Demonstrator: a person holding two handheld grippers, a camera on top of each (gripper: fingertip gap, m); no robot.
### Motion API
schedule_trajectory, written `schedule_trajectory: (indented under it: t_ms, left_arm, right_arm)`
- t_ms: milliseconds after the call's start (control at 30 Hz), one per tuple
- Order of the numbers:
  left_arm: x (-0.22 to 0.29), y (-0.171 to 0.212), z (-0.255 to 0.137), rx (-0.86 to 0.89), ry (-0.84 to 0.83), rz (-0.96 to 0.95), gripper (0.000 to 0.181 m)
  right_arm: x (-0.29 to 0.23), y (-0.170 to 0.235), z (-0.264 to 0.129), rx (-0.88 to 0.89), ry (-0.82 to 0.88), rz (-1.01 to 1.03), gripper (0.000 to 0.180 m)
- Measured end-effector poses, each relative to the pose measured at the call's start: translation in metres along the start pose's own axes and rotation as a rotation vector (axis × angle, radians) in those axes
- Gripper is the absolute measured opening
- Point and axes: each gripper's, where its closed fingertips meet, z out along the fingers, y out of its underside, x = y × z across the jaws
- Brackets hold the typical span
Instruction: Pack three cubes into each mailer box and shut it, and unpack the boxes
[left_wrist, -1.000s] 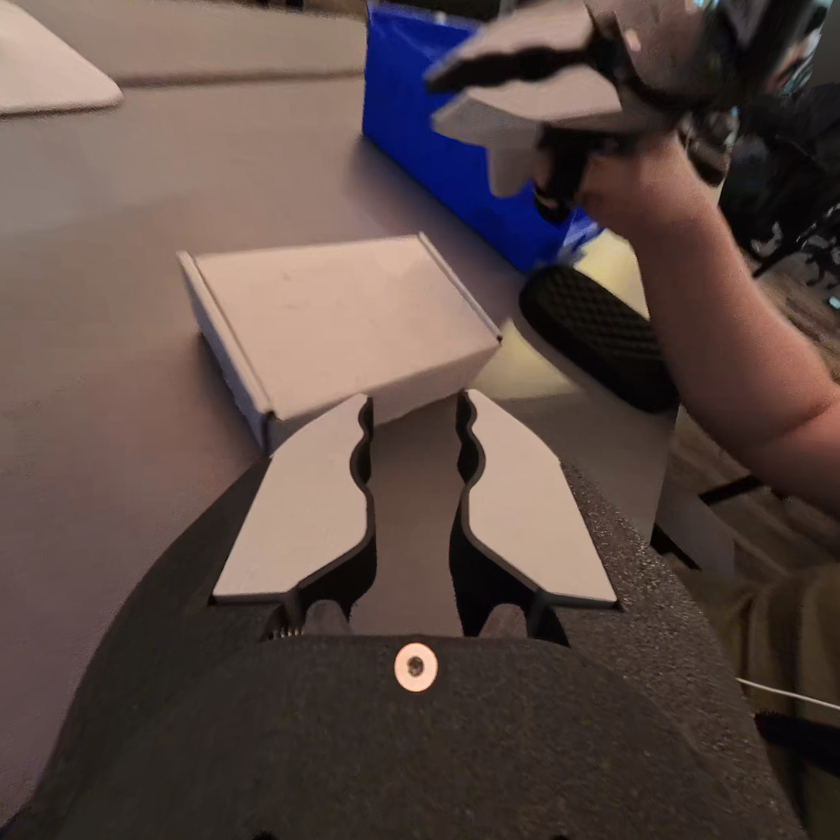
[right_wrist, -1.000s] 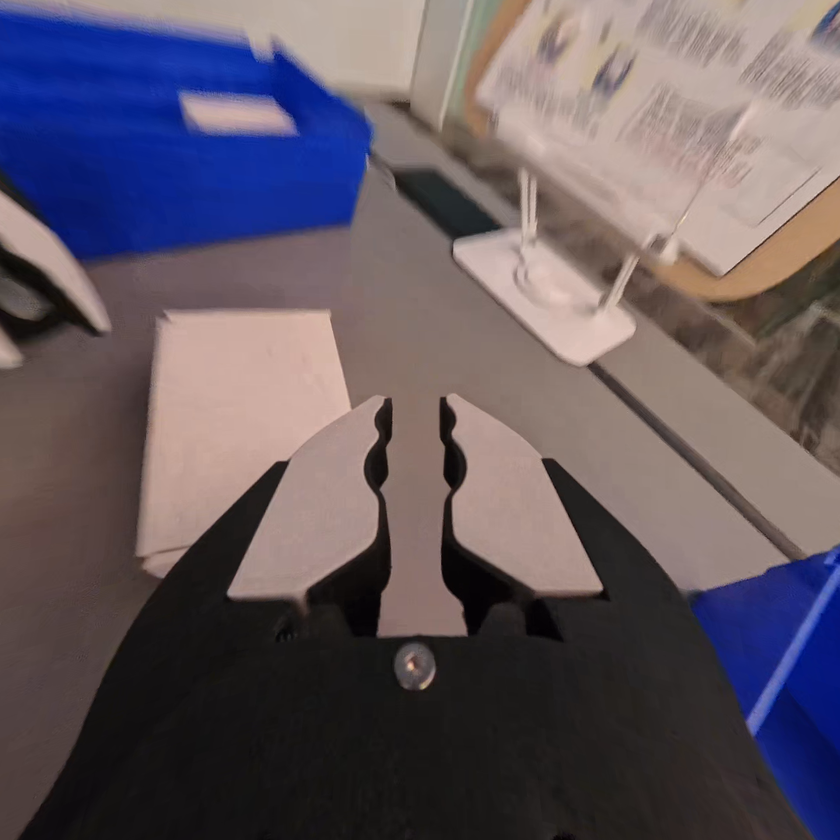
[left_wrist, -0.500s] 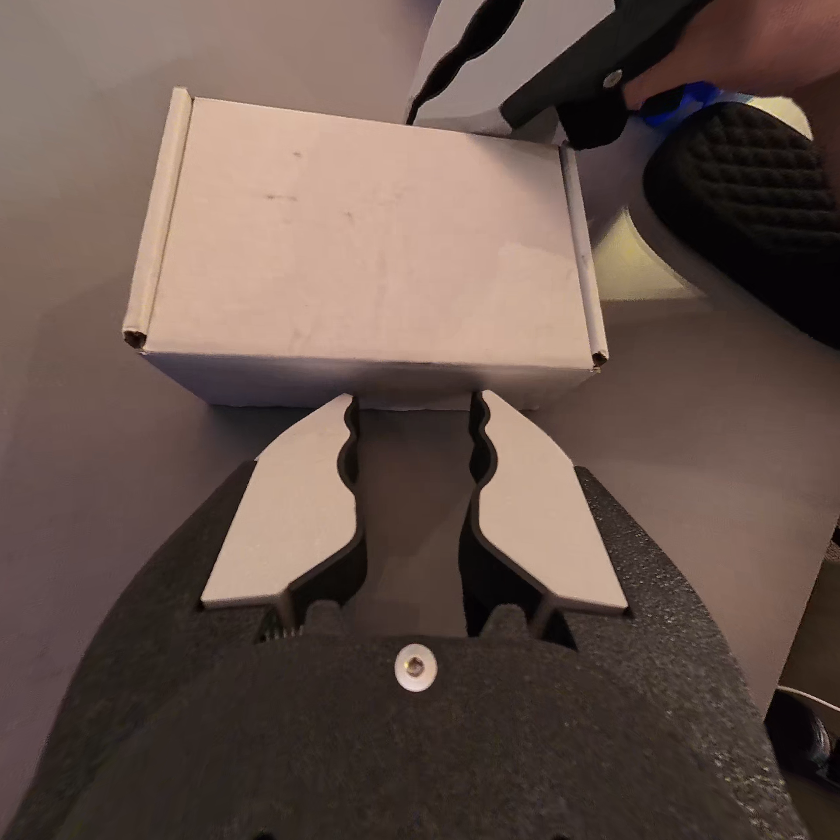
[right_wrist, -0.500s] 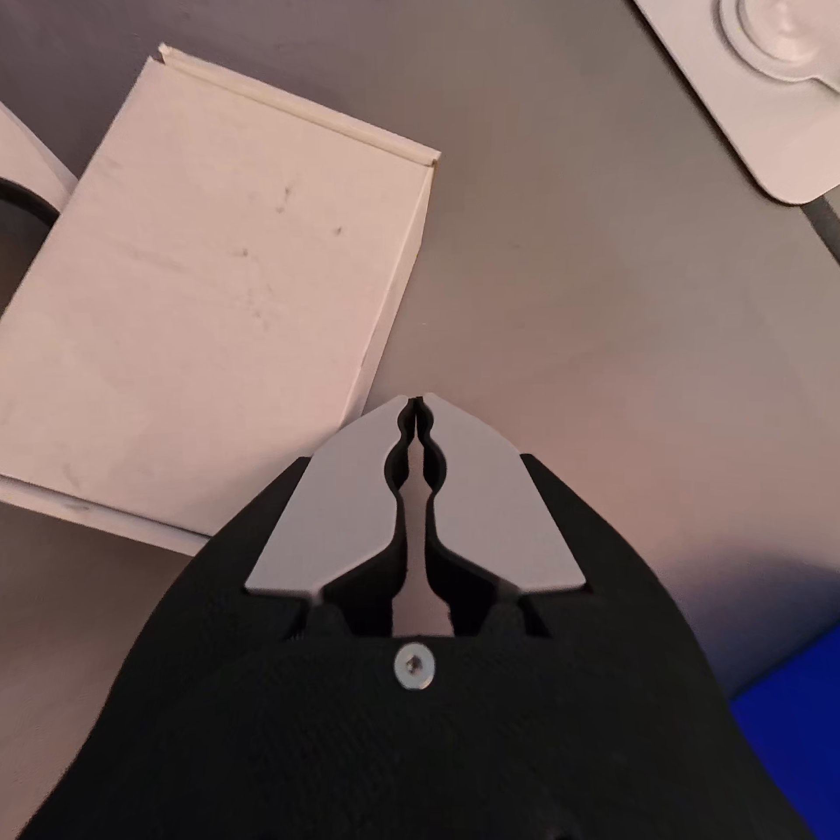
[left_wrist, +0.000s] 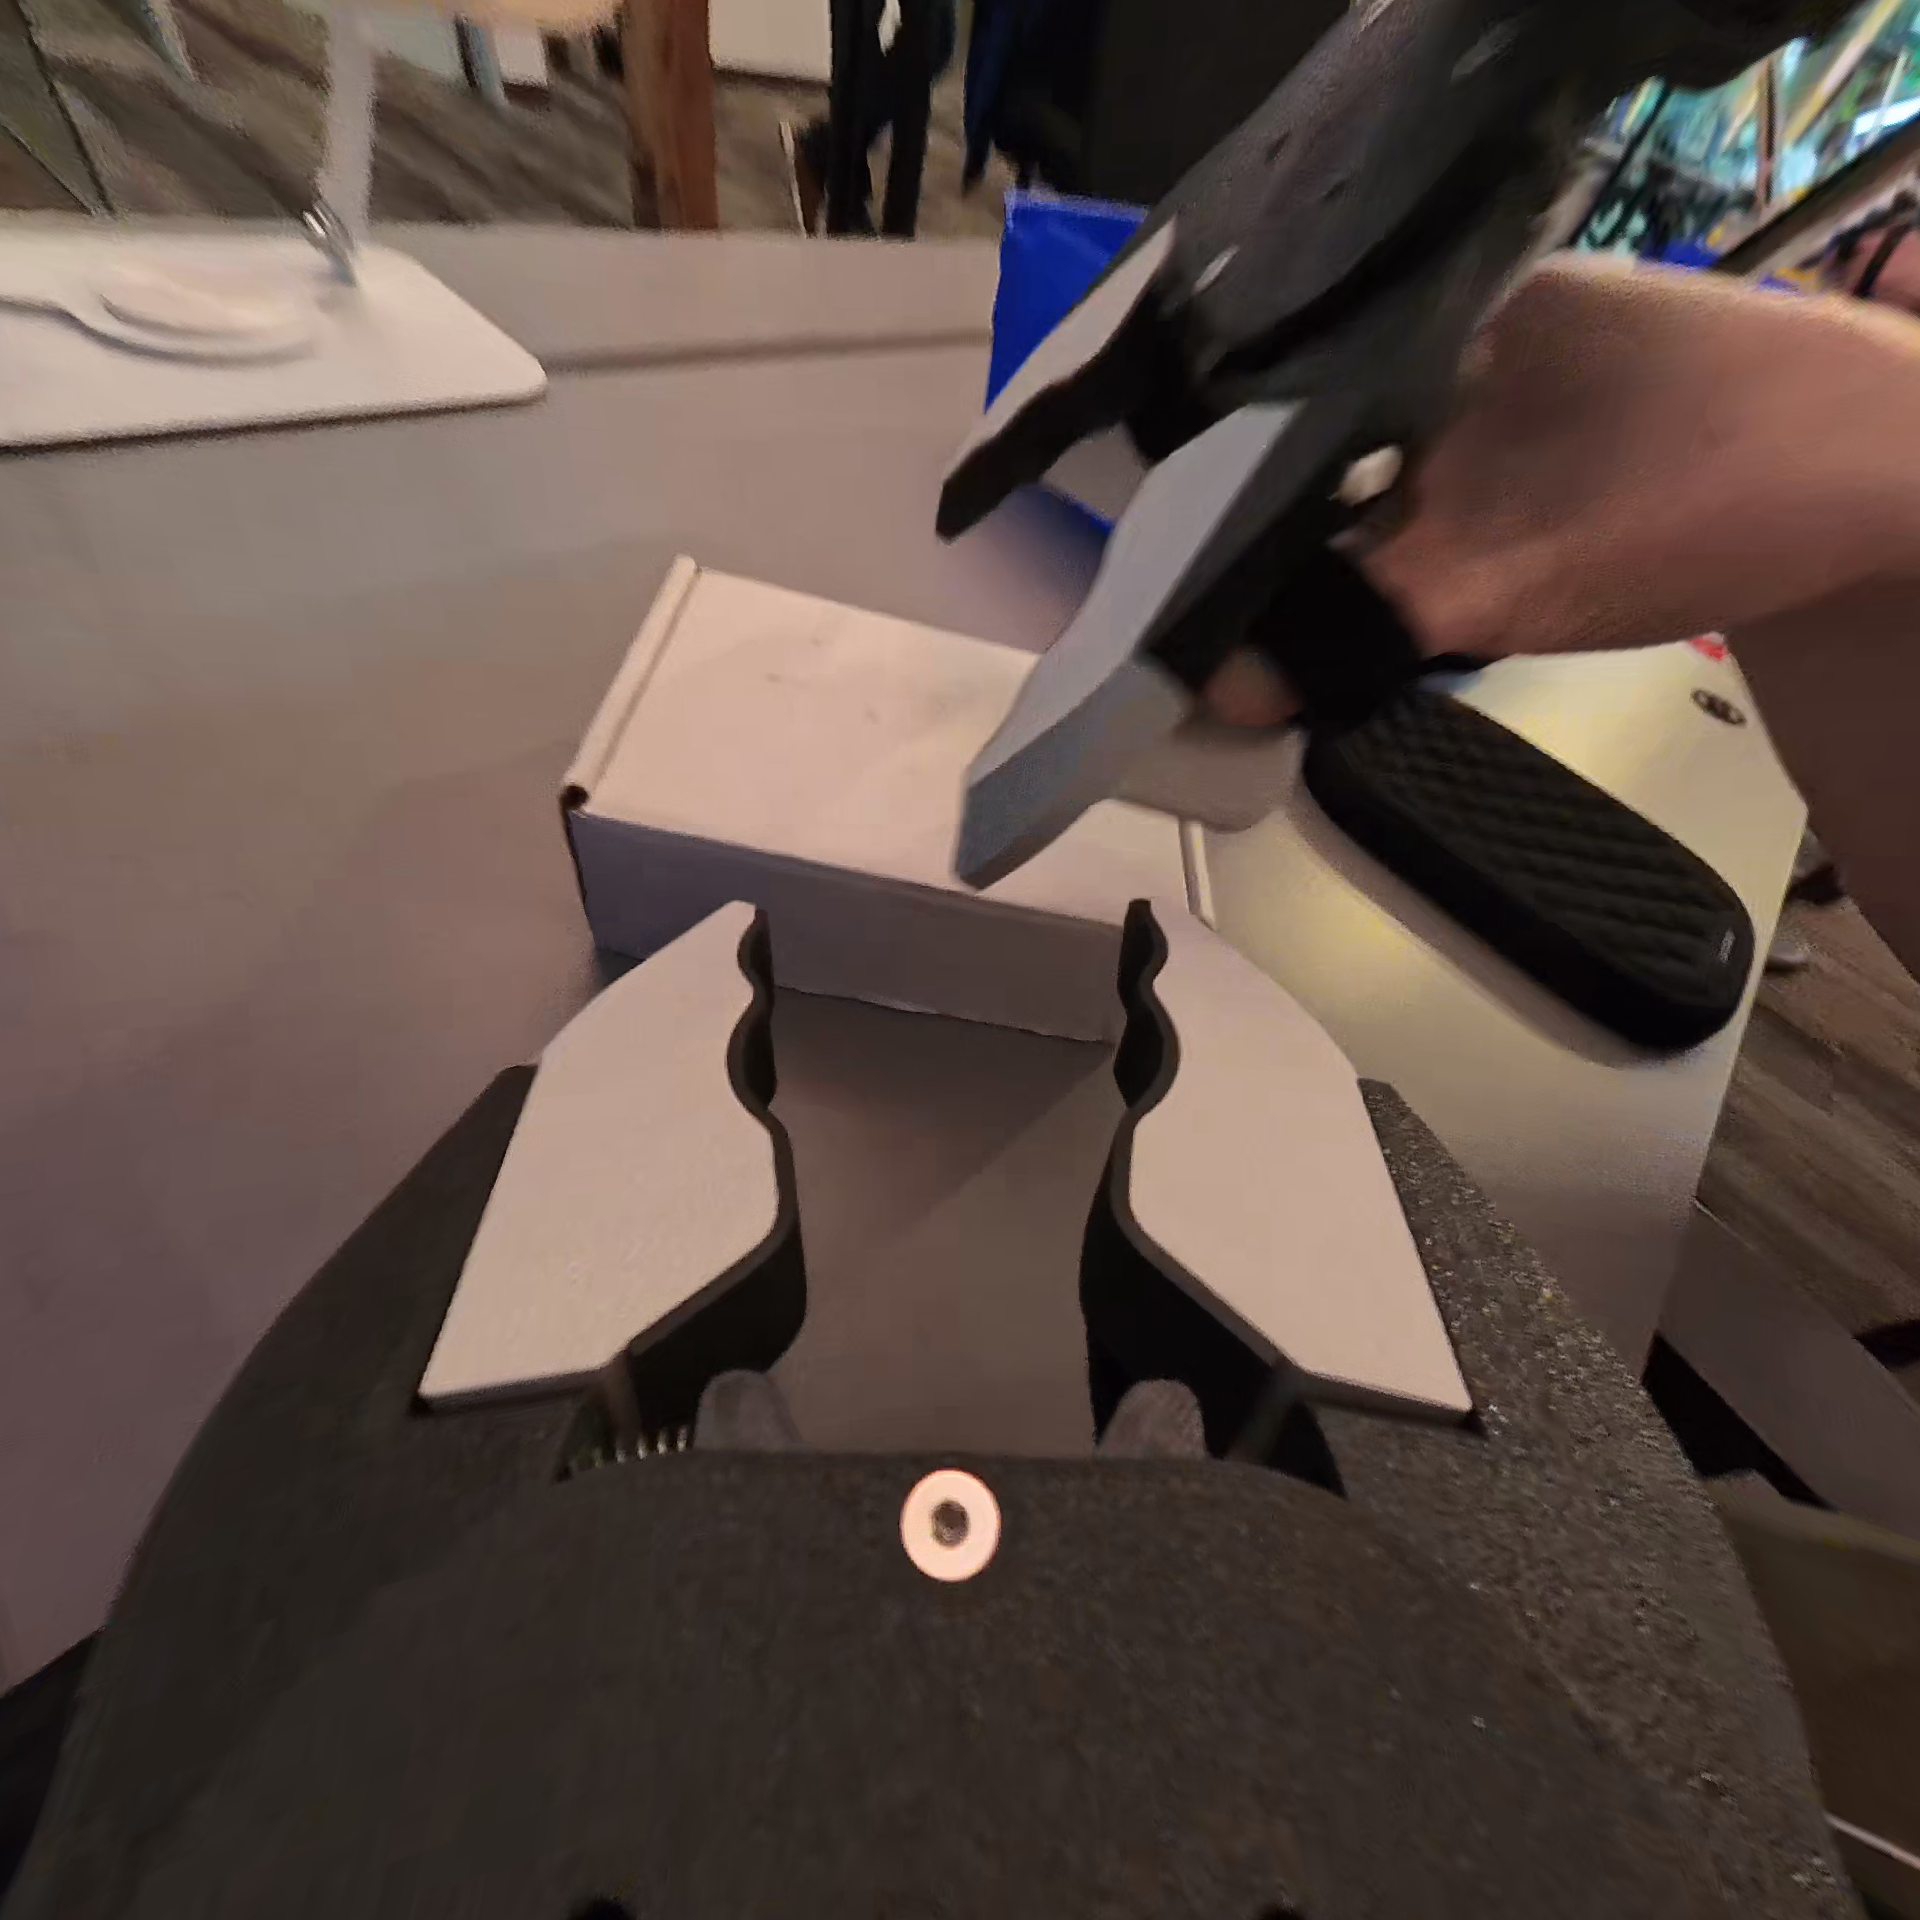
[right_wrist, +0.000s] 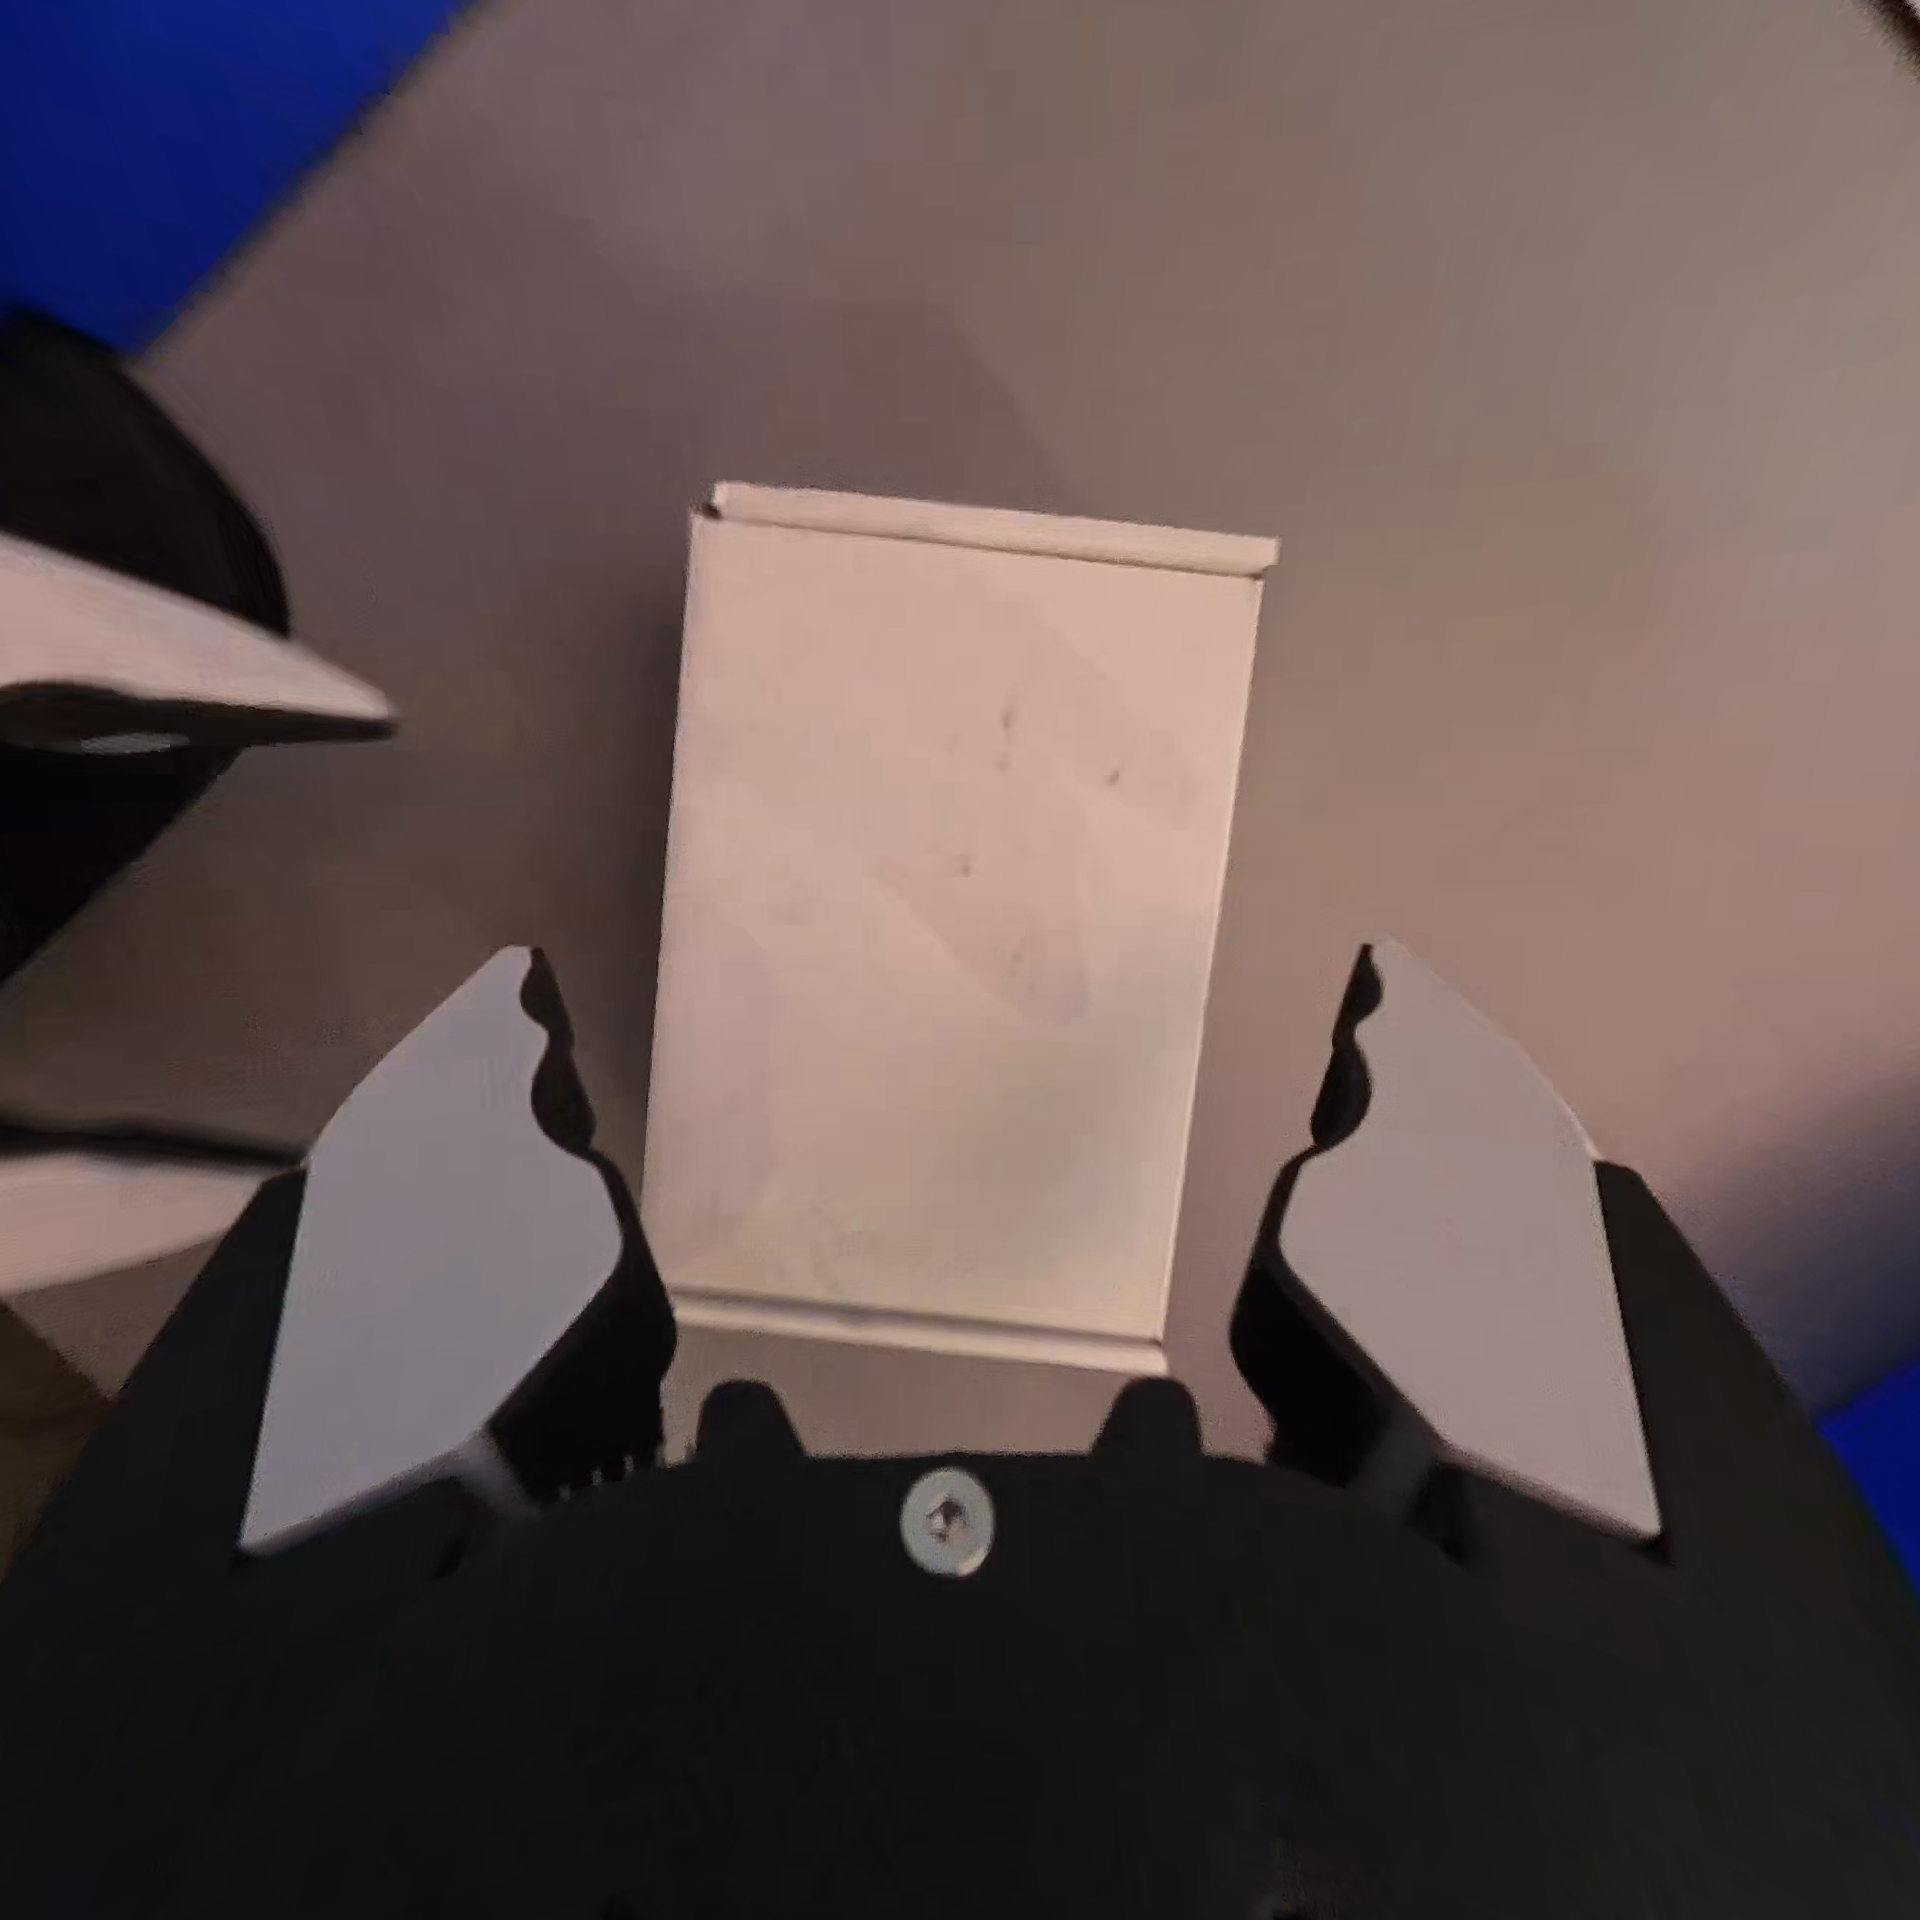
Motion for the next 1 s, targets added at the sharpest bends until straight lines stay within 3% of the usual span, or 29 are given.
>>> schedule_trajectory:
  t_ms: [167, 300, 500, 1000]
  left_arm:
    - [0.0, -0.008, -0.021, 0.123, -0.041, 0.074, 0.057]
    - [0.013, 0.005, -0.019, 0.064, 0.059, 0.06, 0.052]
    - [0.016, 0.004, -0.02, 0.081, 0.069, 0.091, 0.05]
    - [0.002, -0.004, -0.029, 0.145, 0.099, -0.065, 0.043]
  right_arm:
    - [-0.002, 0.012, 0.03, -0.23, 0.072, -0.002, 0.137]
    - [0.0, 0.017, 0.036, -0.299, 0.099, -0.004, 0.128]
    - [0.0, 0.023, 0.033, -0.367, 0.087, 0.012, 0.128]
    - [0.003, 0.026, 0.029, -0.387, 0.094, 0.026, 0.128]
